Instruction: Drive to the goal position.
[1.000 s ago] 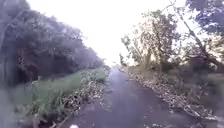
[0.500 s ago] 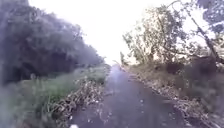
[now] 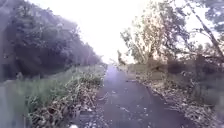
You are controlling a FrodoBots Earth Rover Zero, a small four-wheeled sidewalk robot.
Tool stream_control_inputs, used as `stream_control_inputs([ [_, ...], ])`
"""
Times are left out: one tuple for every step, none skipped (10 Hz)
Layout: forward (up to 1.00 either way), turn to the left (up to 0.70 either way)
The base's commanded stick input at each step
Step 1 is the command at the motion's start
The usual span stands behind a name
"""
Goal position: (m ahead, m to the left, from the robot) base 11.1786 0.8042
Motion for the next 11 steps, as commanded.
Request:
stream_control_inputs([
  [0.70, 0.00],
  [0.70, 0.00],
  [0.70, 0.00],
  [0.70, 0.00],
  [0.70, 0.00],
  [0.70, 0.00],
  [0.70, 0.00],
  [0.70, 0.00],
  [0.70, 0.00],
  [0.70, 0.00],
  [0.70, 0.00],
])
